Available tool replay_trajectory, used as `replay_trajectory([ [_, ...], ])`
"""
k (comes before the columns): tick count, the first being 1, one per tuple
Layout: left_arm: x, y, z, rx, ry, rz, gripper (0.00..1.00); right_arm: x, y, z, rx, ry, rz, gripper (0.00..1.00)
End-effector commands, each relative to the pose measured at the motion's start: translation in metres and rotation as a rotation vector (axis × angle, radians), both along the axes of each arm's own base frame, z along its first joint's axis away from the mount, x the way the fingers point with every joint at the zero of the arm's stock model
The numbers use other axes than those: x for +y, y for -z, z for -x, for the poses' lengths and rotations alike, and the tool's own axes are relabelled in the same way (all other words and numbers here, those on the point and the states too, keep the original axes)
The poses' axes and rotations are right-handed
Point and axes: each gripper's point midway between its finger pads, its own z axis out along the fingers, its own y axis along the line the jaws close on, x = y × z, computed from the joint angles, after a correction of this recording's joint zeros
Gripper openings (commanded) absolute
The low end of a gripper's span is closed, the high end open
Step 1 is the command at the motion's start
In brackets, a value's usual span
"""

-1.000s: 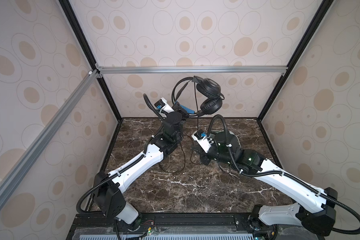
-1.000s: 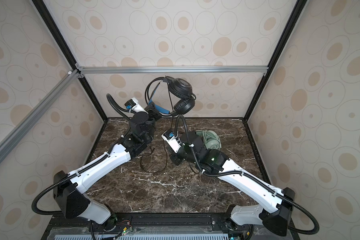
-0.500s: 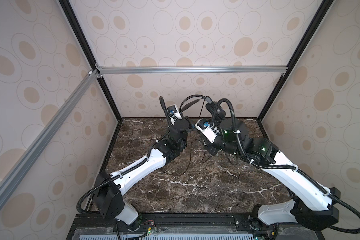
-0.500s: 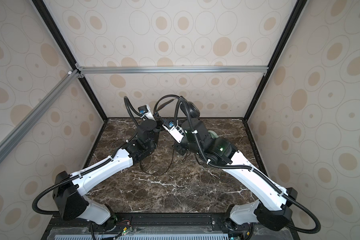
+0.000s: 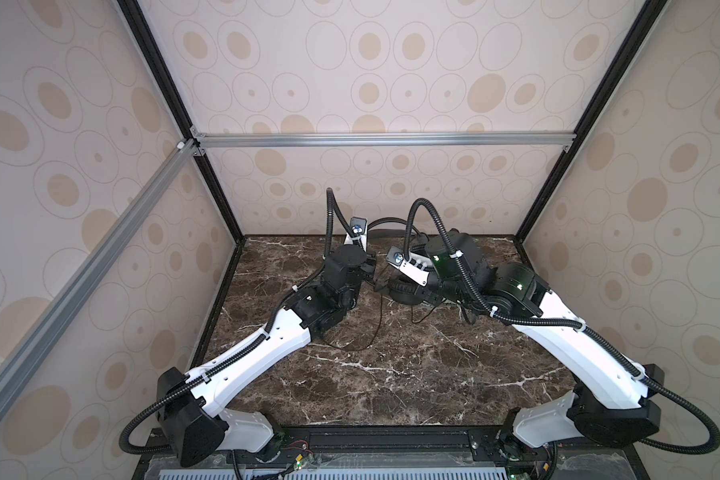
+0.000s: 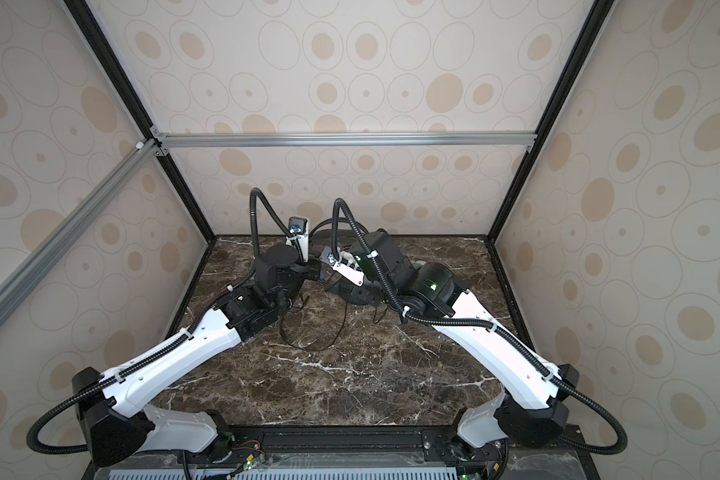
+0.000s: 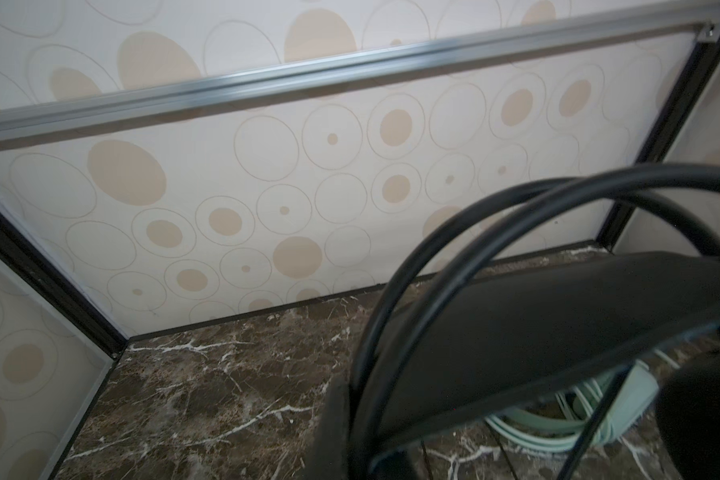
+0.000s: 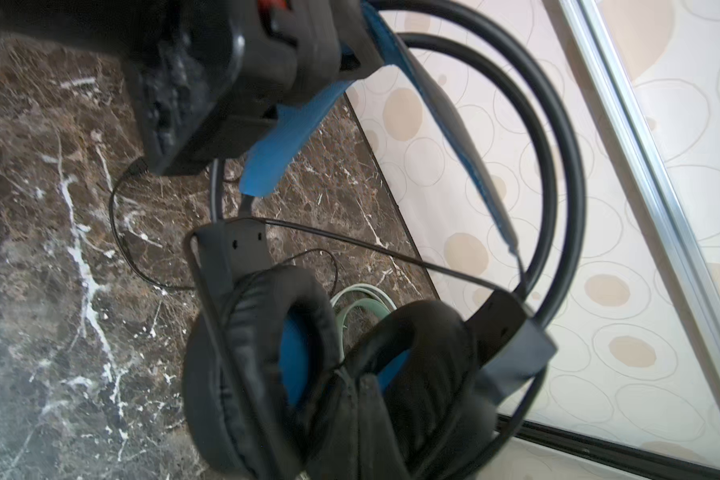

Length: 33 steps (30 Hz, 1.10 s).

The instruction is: Wrap the headphones

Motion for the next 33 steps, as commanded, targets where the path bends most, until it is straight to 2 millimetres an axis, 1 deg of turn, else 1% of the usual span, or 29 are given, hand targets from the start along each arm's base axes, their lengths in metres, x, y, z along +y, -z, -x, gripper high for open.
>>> replay_trajectory([
  [1,-0.002,0.005,0.016,0.066,0.096,-0.118,0.0,-0.011,-0.009,-0.002,-0.064,0.019,0.056,0.01],
  [9,-0.015,0.018,0.033,0.179,0.246,-0.224,0.0,-0.015,-0.001,-0.007,-0.086,0.041,0.098,0.01],
  [14,-0.016,0.02,0.042,0.209,0.3,-0.263,0.0,-0.018,0.001,-0.008,-0.106,0.045,0.11,0.02],
  [19,-0.027,0.021,0.056,0.25,0.415,-0.256,0.0,-0.018,0.014,-0.009,-0.106,0.035,0.134,0.03],
  [22,-0.035,0.023,0.065,0.28,0.49,-0.26,0.0,-0.017,0.026,-0.007,-0.106,0.013,0.147,0.04],
  [24,-0.037,0.023,0.07,0.293,0.52,-0.262,0.0,-0.017,0.031,-0.006,-0.112,0.0,0.152,0.05],
  [27,-0.038,0.022,0.076,0.299,0.554,-0.261,0.0,-0.016,0.035,-0.001,-0.12,-0.034,0.133,0.08],
  [30,-0.038,0.019,0.08,0.298,0.57,-0.254,0.0,-0.014,0.035,0.005,-0.118,-0.064,0.075,0.11],
  [33,-0.041,0.012,0.083,0.289,0.595,-0.236,0.0,-0.016,0.035,0.006,-0.093,-0.06,0.013,0.12],
])
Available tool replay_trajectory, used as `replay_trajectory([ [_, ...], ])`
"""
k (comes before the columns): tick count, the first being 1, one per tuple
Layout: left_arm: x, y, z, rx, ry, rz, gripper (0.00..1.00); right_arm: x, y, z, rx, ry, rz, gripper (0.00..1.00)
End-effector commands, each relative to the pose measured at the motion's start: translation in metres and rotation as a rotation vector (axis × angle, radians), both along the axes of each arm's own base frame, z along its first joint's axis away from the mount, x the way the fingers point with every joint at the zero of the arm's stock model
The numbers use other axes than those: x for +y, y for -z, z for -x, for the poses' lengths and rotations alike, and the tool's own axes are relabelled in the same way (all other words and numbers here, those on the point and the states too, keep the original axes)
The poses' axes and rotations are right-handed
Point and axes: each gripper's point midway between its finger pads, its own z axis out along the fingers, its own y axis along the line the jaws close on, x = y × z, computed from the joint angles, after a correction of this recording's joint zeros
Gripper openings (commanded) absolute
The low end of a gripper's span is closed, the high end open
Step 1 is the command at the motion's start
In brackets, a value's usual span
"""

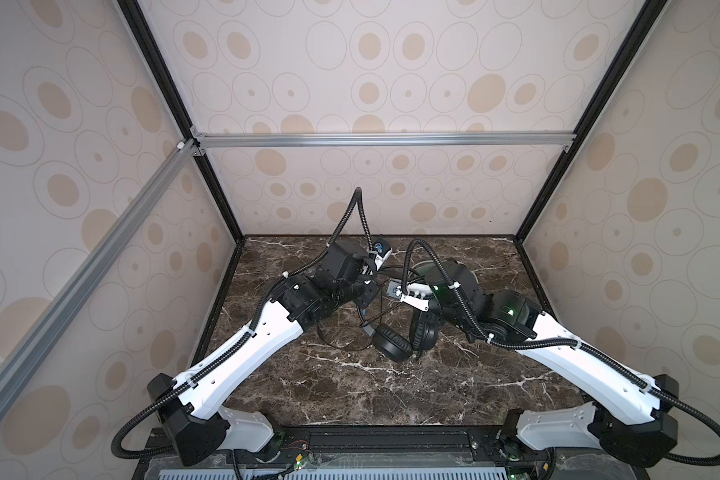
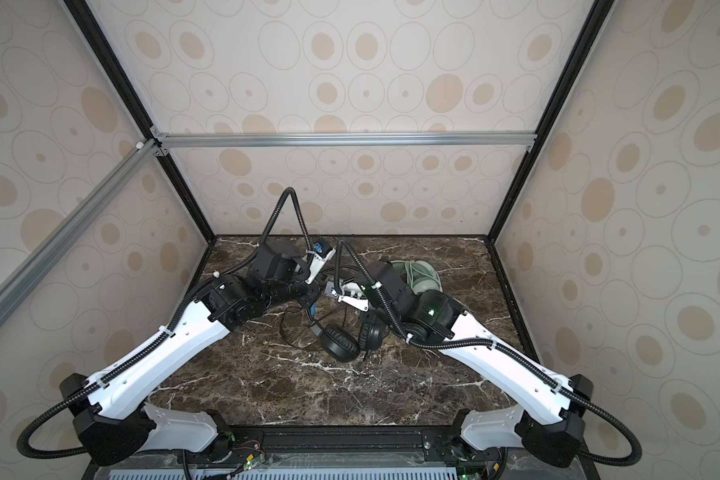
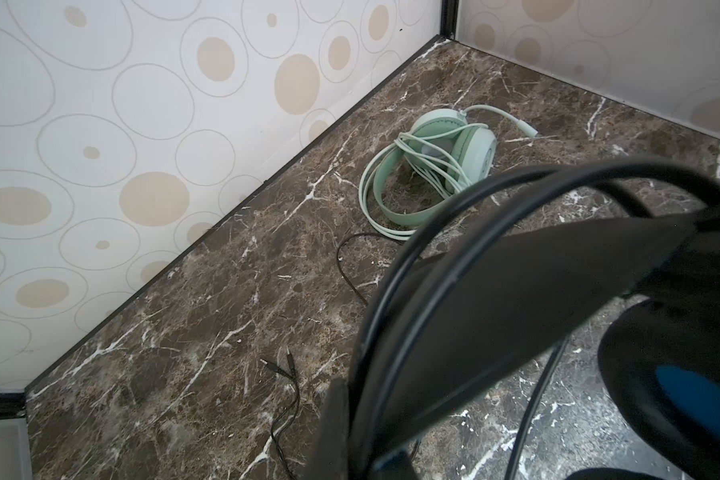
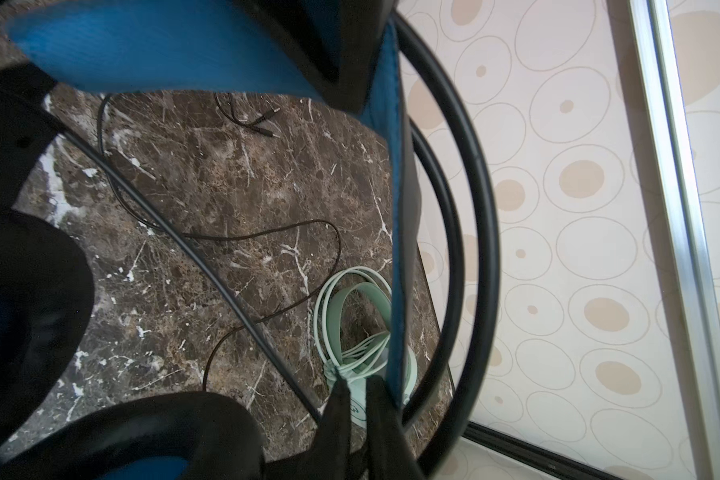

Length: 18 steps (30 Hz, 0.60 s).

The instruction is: Wrap the headphones

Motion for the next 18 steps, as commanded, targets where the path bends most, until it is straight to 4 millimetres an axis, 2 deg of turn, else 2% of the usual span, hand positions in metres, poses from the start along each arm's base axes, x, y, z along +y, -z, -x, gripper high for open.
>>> replay_trajectory([
  [1,-0.008,-0.034,0.02,-0.021,0.116,0.067,0.0,-0.006,-0.017,-0.008,-0.03,0.035,-0.104,0.11],
  [7,-0.009,-0.041,0.025,-0.017,0.135,0.087,0.0,-0.011,-0.011,-0.012,0.009,0.042,-0.135,0.1],
  [18,-0.006,-0.042,0.025,-0.01,0.146,0.055,0.0,-0.013,-0.001,-0.012,-0.017,-0.007,-0.047,0.11],
])
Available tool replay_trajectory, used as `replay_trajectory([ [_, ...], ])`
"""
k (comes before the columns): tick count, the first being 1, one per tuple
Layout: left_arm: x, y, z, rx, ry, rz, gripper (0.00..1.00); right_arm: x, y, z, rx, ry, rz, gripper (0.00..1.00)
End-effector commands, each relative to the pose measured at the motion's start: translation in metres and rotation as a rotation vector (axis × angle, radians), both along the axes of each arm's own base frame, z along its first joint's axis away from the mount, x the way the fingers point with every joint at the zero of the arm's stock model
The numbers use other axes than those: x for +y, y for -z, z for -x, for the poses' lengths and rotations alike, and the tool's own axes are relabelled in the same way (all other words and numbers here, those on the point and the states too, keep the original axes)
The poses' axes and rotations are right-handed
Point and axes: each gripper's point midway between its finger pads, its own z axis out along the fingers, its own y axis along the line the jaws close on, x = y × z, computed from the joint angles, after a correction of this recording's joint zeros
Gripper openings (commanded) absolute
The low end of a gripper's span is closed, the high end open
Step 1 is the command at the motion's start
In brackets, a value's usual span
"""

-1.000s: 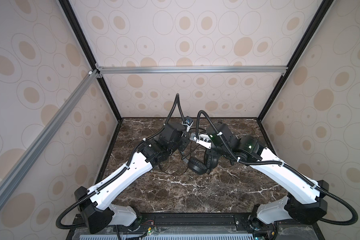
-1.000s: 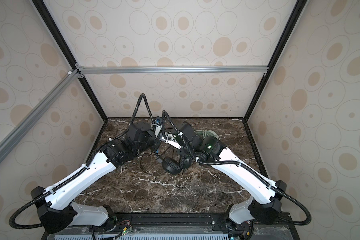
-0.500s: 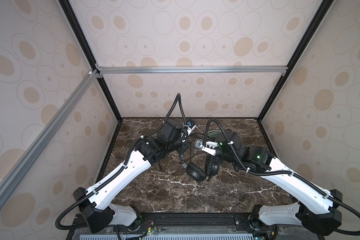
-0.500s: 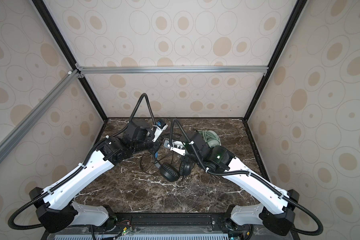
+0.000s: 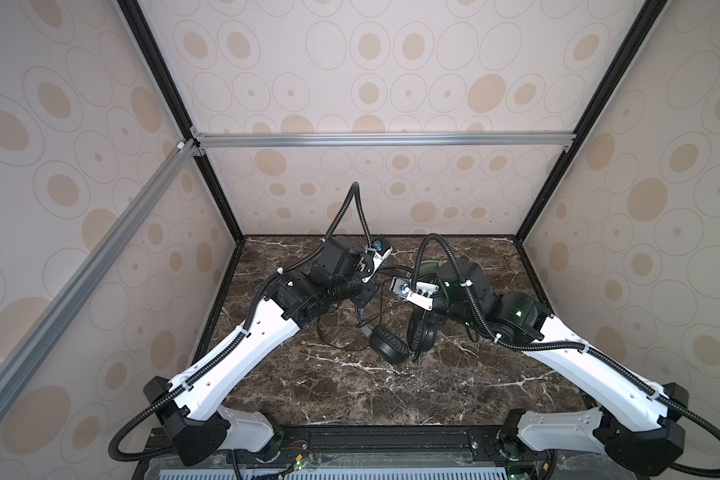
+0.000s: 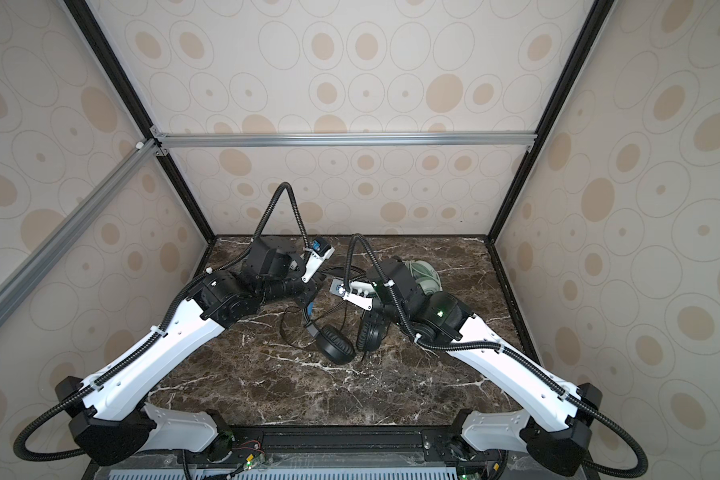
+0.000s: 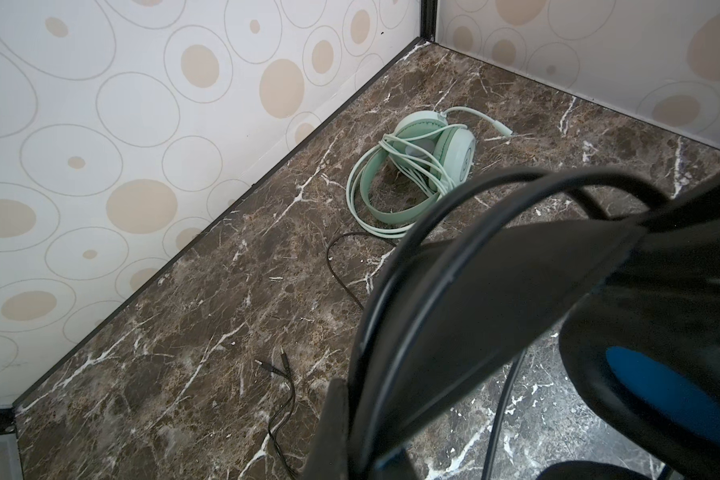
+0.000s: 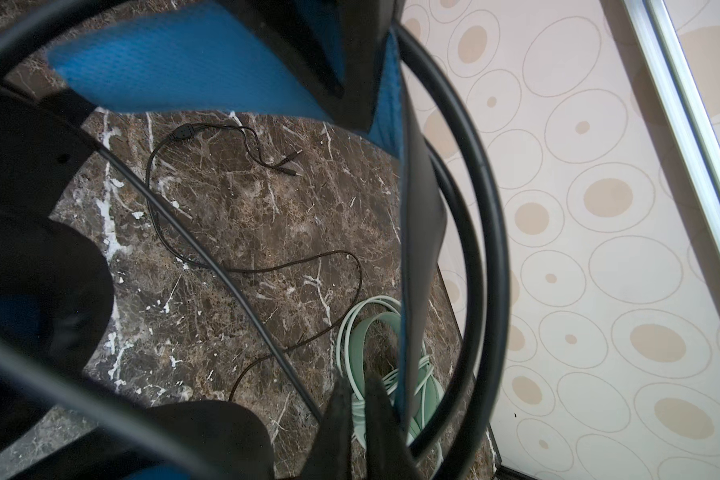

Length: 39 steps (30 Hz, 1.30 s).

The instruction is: Wrap the headphones

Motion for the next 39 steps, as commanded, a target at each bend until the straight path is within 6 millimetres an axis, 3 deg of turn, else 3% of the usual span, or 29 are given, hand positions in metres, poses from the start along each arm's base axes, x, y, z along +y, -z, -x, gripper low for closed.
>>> replay_trajectory([
  [1,-0.009,-0.03,0.018,-0.019,0.112,0.062,0.0,-0.019,-0.004,-0.014,-0.055,0.062,0.048,0.11],
  [9,-0.007,-0.019,0.018,-0.004,0.106,0.033,0.0,-0.021,-0.029,-0.022,-0.12,0.099,0.016,0.13],
  [16,-0.009,-0.01,0.014,-0.001,0.099,0.033,0.0,-0.015,-0.055,-0.006,-0.081,0.057,-0.108,0.13],
  [28,-0.014,-0.008,0.012,-0.001,0.106,0.053,0.0,-0.001,-0.062,0.014,-0.012,-0.029,-0.212,0.1],
  [34,-0.013,0.0,0.012,0.012,0.104,0.044,0.0,-0.004,-0.078,0.009,-0.035,0.013,-0.243,0.1],
  [39,-0.013,-0.002,0.015,0.007,0.116,0.057,0.0,-0.022,-0.084,-0.014,-0.103,0.163,-0.185,0.05],
])
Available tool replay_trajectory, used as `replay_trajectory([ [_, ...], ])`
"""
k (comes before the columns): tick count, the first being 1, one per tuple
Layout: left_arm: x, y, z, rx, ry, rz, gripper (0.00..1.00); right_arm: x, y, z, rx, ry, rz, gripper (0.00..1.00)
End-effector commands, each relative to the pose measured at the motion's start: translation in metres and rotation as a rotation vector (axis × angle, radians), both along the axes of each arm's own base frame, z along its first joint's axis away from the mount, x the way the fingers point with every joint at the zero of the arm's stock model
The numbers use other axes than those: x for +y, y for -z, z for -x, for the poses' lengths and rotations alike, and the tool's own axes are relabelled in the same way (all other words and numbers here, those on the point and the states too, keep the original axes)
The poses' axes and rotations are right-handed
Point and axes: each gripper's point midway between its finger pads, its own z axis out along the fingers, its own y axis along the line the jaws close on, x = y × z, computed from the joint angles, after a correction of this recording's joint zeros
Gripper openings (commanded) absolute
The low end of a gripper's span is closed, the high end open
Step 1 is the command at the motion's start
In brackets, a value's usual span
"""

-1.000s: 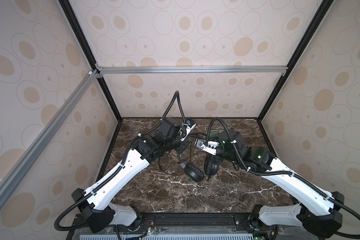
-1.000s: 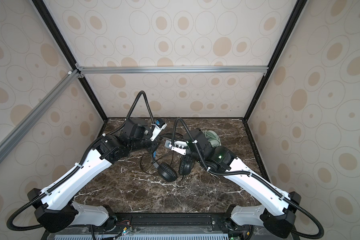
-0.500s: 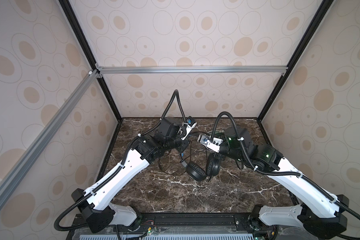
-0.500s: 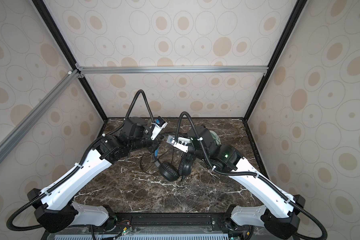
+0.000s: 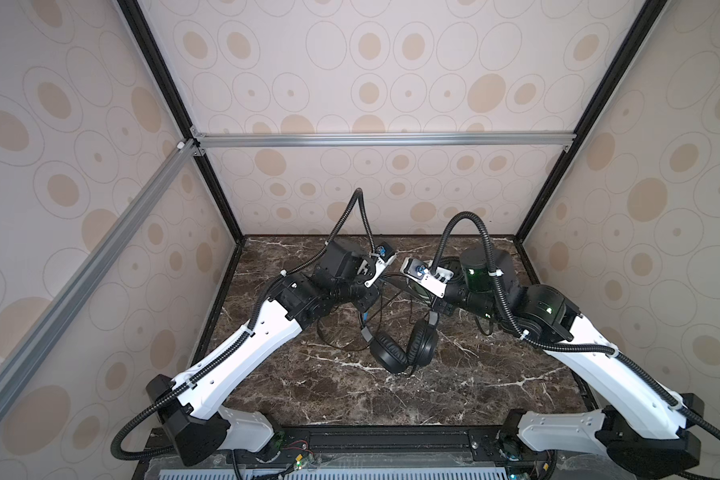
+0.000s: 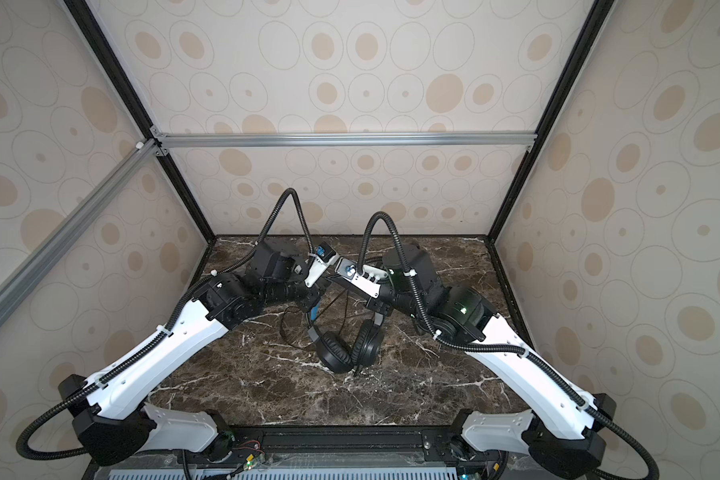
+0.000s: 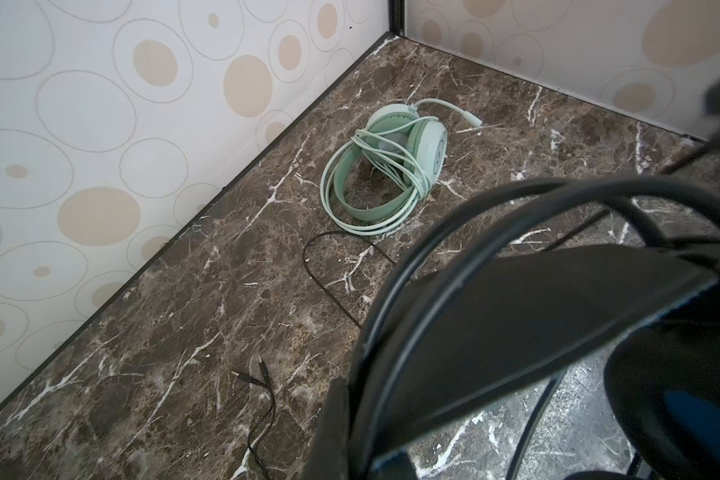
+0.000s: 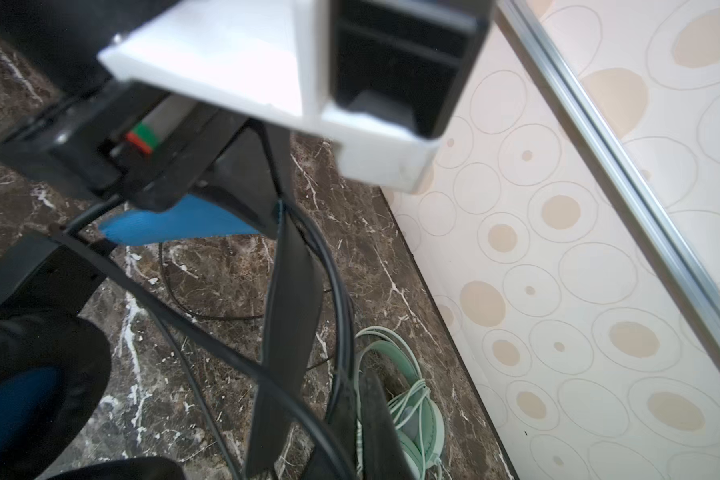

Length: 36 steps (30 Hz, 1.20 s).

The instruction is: Wrap the headphones

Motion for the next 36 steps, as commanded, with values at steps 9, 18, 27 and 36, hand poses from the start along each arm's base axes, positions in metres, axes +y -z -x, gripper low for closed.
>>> replay_trajectory([
  [9,0.005,-0.023,0.014,-0.039,0.032,0.064,0.0,-0.051,-0.022,-0.04,-0.109,0.317,-0.013,0.05],
  [18,0.011,-0.031,0.012,-0.048,-0.016,0.146,0.0,-0.076,-0.036,-0.039,-0.125,0.363,-0.198,0.11],
  [27,0.017,-0.046,0.012,-0.058,-0.045,0.256,0.0,-0.112,-0.022,-0.053,-0.067,0.493,-0.31,0.1],
  [36,0.024,-0.057,0.011,-0.068,-0.068,0.317,0.0,-0.148,-0.023,-0.055,-0.097,0.602,-0.478,0.0],
])
